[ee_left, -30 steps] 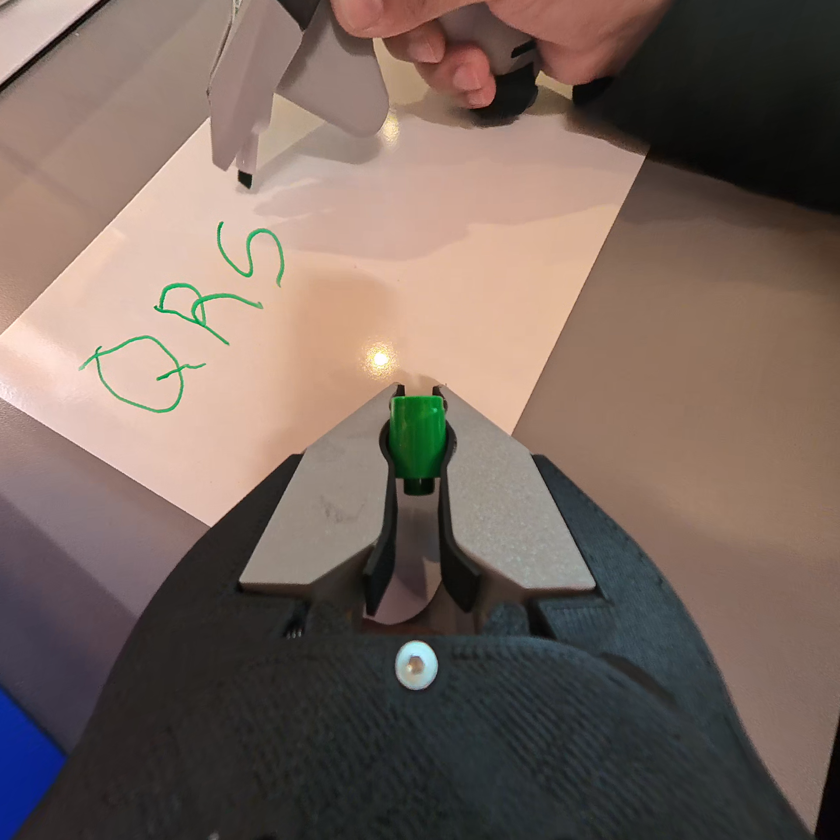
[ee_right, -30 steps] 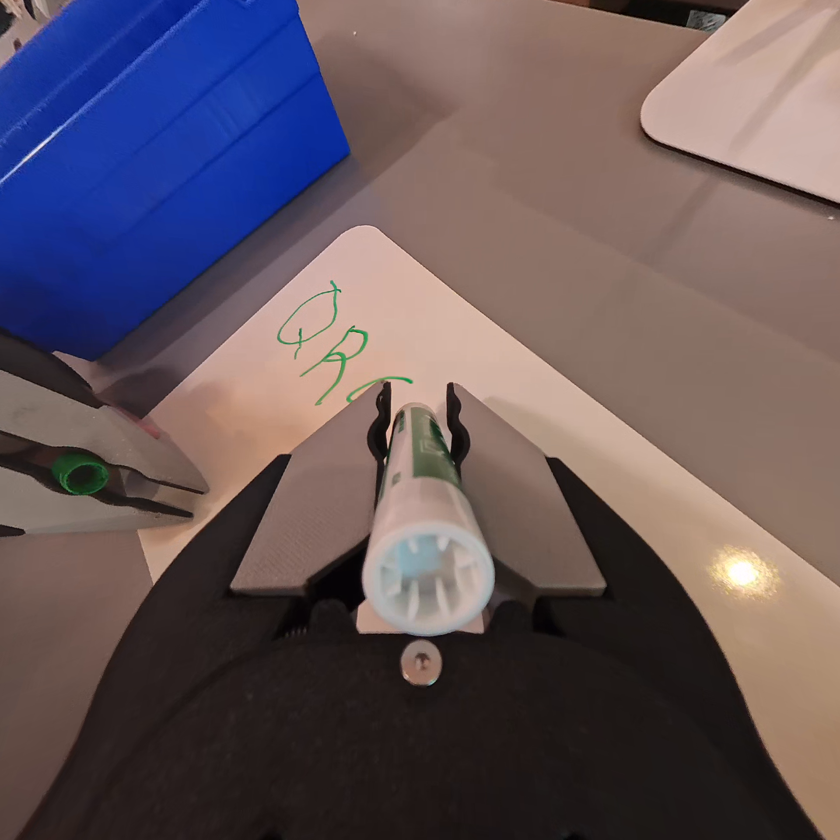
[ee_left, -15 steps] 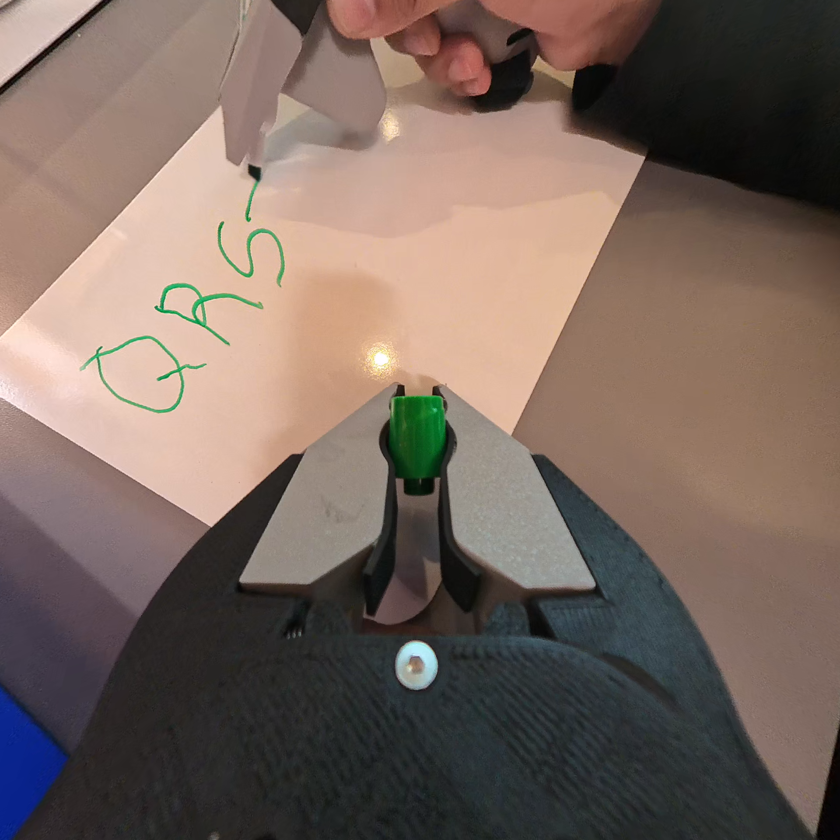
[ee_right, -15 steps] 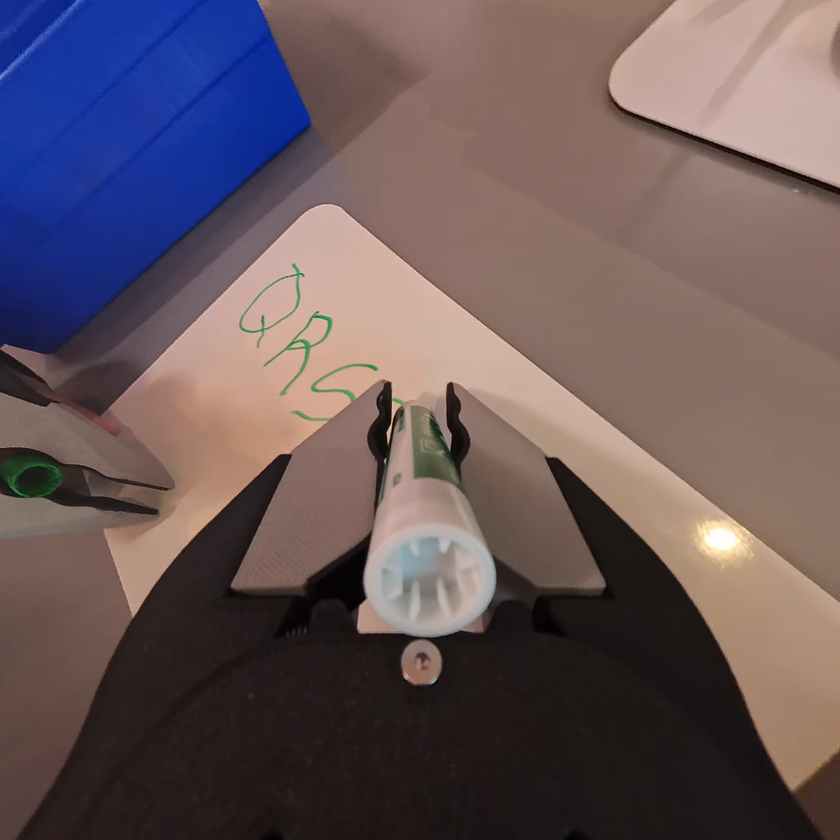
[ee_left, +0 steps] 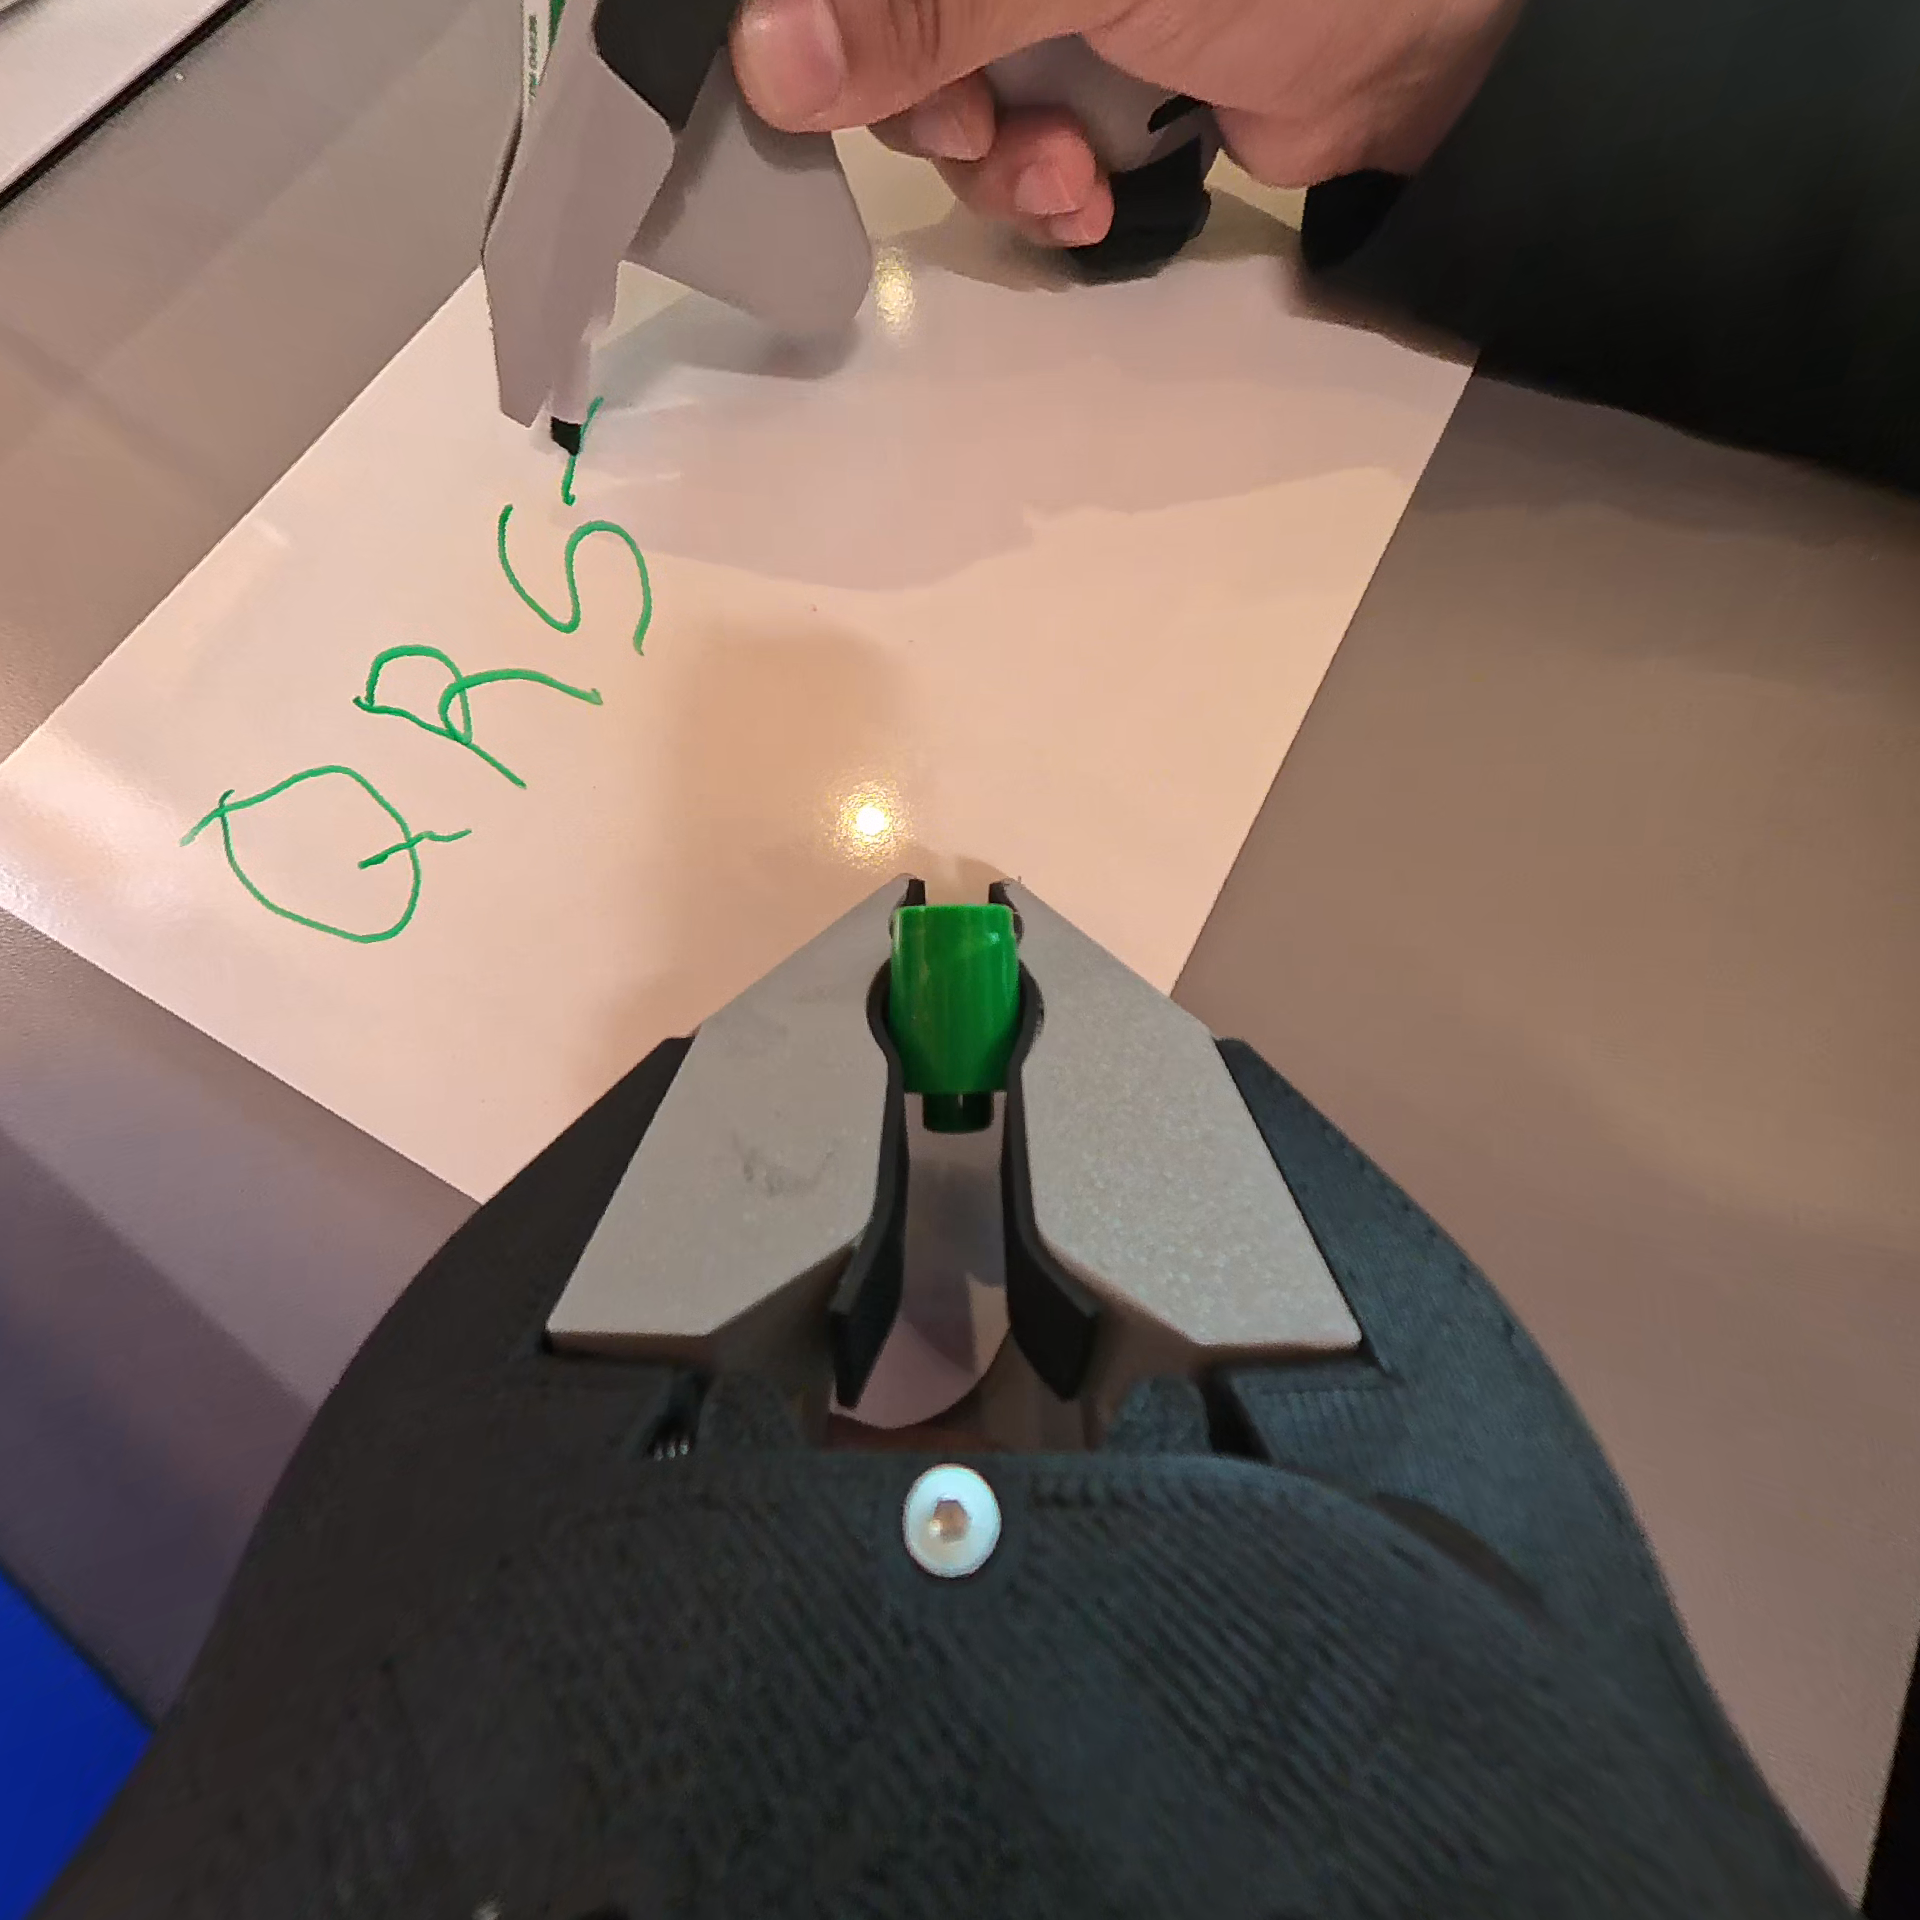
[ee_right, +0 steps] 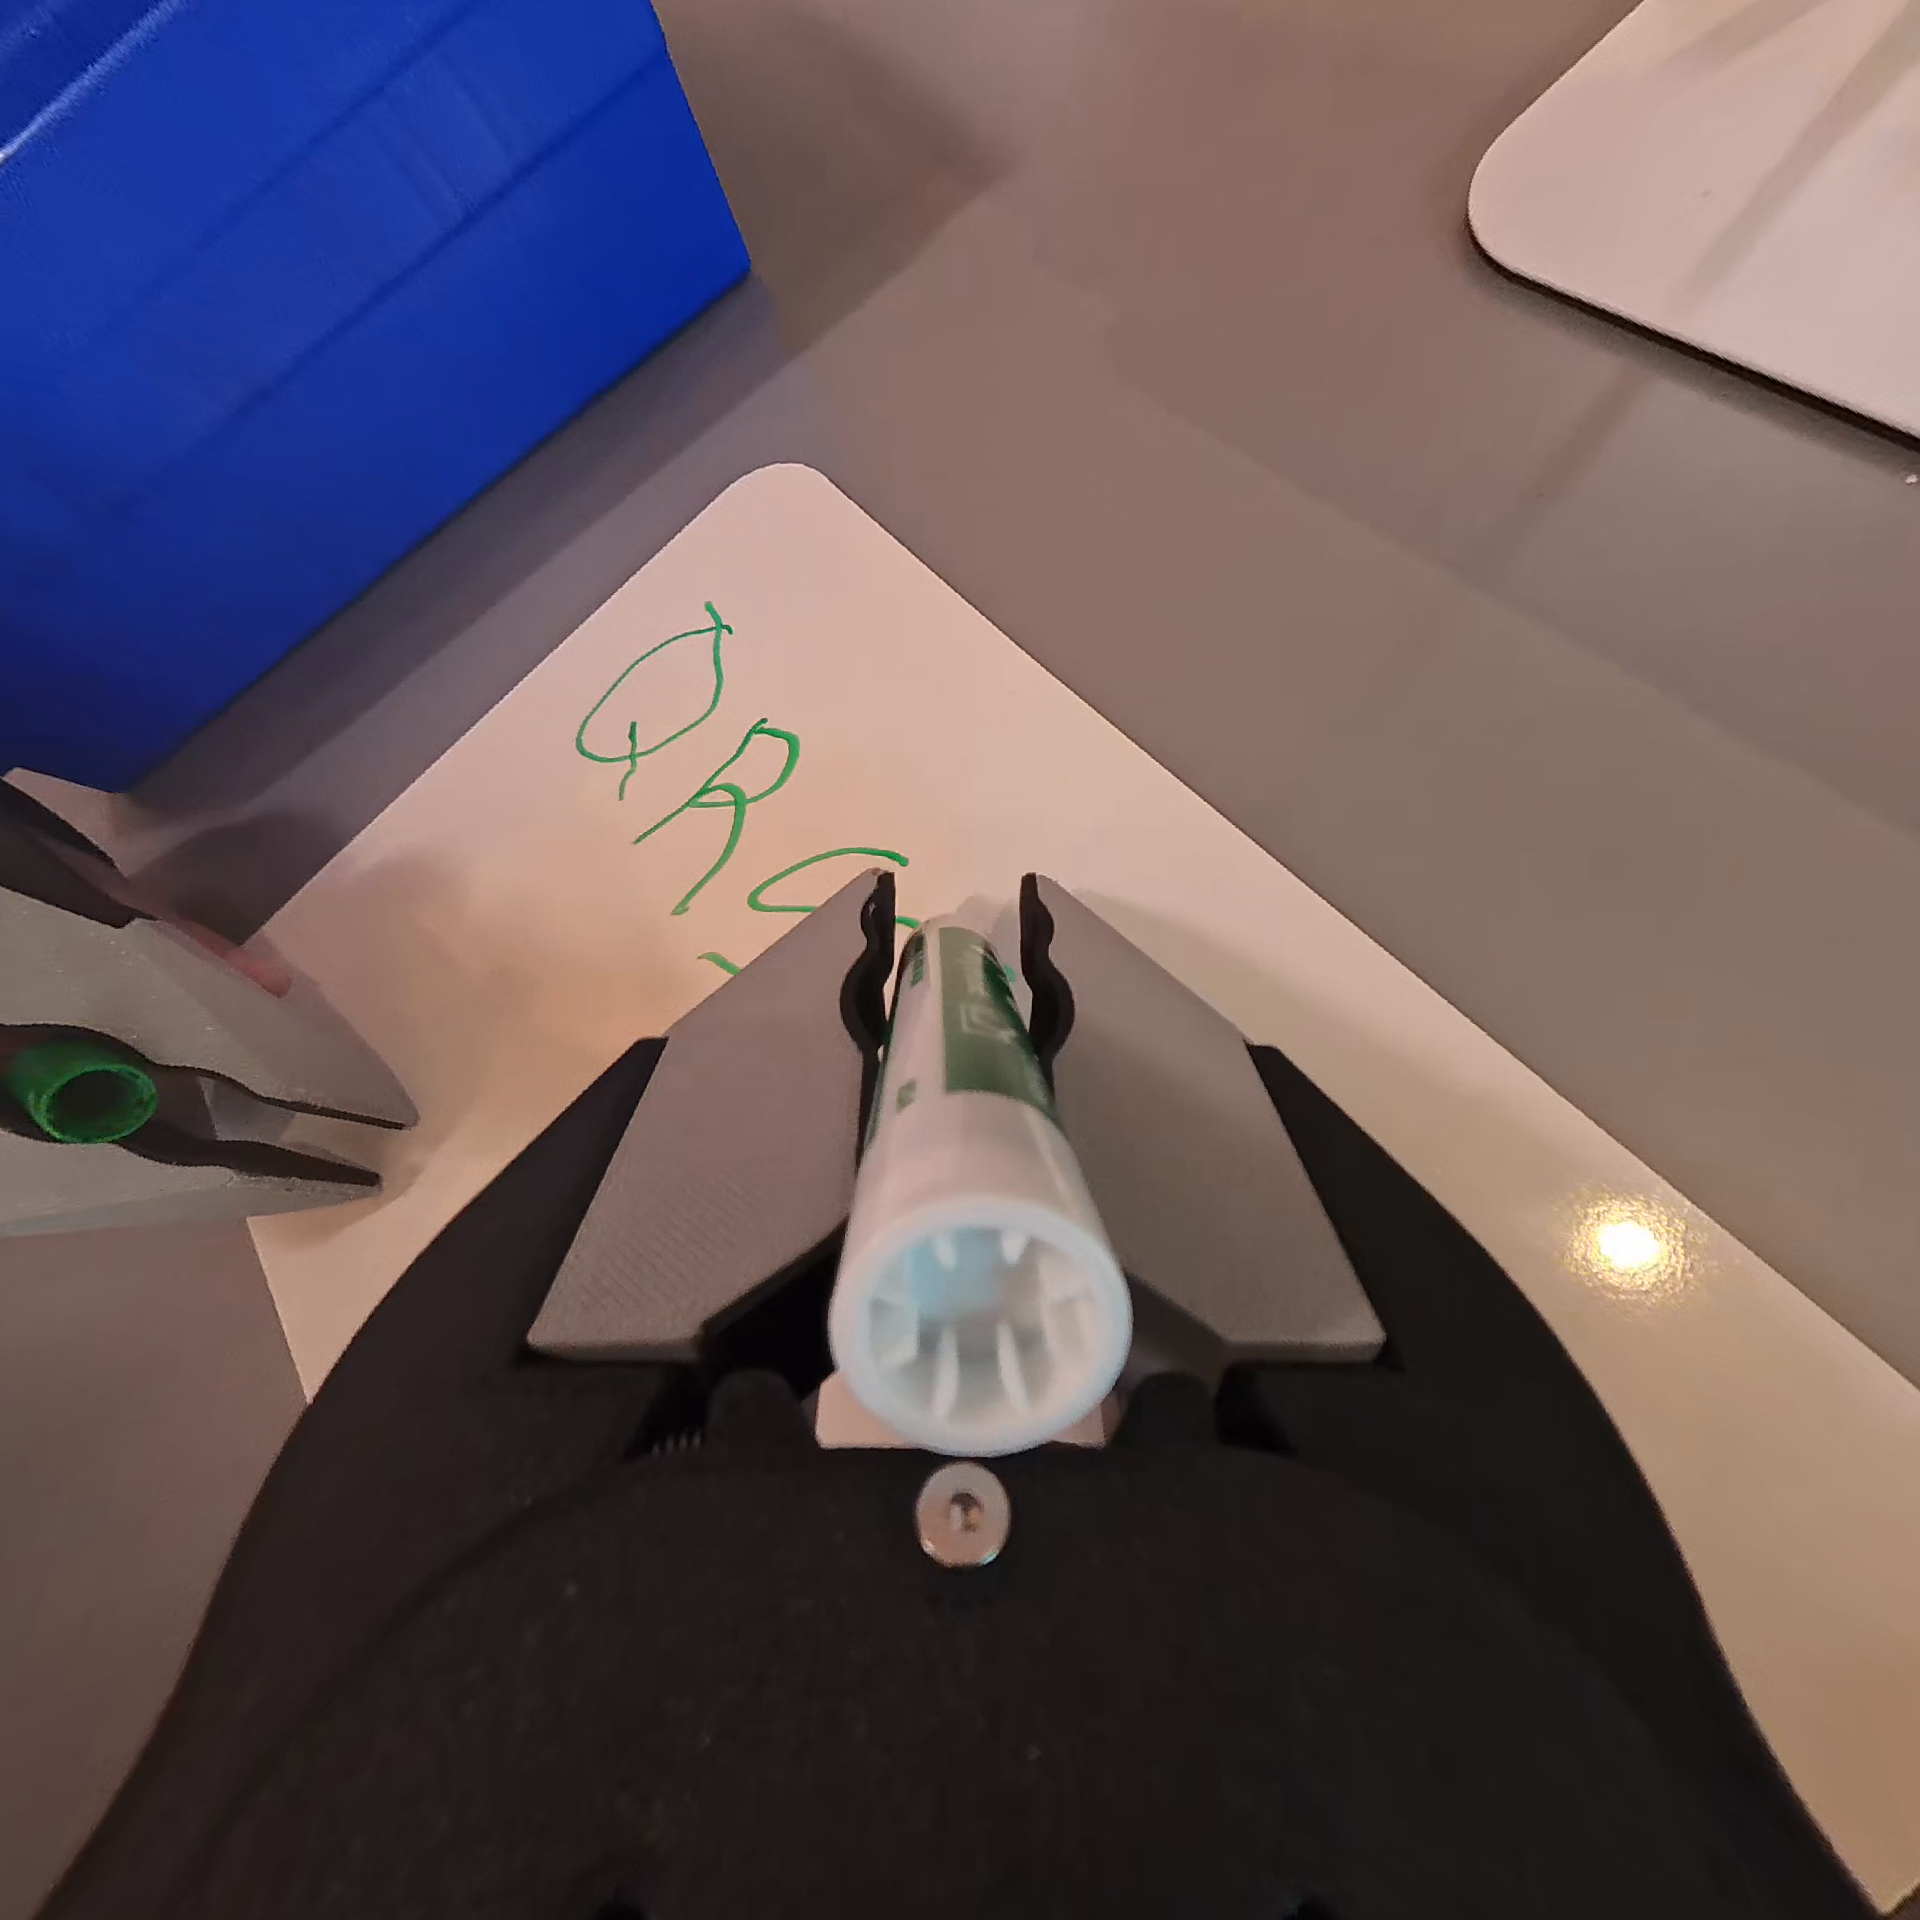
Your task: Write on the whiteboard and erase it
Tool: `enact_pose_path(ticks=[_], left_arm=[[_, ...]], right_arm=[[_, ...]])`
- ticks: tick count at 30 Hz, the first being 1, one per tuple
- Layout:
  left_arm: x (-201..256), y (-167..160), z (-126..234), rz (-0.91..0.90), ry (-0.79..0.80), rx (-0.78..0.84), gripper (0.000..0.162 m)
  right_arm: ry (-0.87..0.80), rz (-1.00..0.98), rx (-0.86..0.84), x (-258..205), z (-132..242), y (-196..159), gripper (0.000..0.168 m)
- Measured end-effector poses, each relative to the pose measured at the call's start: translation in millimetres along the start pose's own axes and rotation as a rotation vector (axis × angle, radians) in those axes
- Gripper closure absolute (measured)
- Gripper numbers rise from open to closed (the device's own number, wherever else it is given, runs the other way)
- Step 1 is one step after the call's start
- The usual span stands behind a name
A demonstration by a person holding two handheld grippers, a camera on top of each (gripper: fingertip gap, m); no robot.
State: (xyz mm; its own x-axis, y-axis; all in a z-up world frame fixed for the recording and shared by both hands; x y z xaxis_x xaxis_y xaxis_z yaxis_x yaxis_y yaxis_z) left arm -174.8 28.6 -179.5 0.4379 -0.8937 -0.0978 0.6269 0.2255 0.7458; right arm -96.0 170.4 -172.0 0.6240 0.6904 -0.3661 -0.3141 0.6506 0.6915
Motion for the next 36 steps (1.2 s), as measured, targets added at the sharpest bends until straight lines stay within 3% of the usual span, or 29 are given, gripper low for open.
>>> enact_pose_path(ticks=[17,23,36], left_arm=[[0.1,0.0,0.0,0.001,0.001,0.000,0.152],[-0.1,-0.1,0.0,0.005,0.000,0.000,0.152],[0.5,0.0,-0.1,0.006,-0.001,0.000,0.152]], right_arm=[[0.003,0.018,-0.024,-20.4,19.7,-28.3,0.146],[-0.003,-0.025,0.084,-7.8,30.4,-13.5,0.146],[0.019,0.019,0.039,10.6,19.1,-8.2,0.146]])
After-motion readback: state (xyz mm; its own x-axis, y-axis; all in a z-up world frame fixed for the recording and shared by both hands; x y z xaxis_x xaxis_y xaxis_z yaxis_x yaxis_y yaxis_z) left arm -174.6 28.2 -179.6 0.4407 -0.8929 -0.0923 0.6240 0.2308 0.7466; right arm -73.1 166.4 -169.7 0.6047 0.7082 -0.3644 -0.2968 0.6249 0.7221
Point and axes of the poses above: each gripper's, where its closed fingertips meet, z back along the fingers, y out of its top, x = y × z across the jaws, the point moved 3 cm from there along z, back along the fingers, and after that the axes turned 7 degrees about -z, right-handed, at the moved point
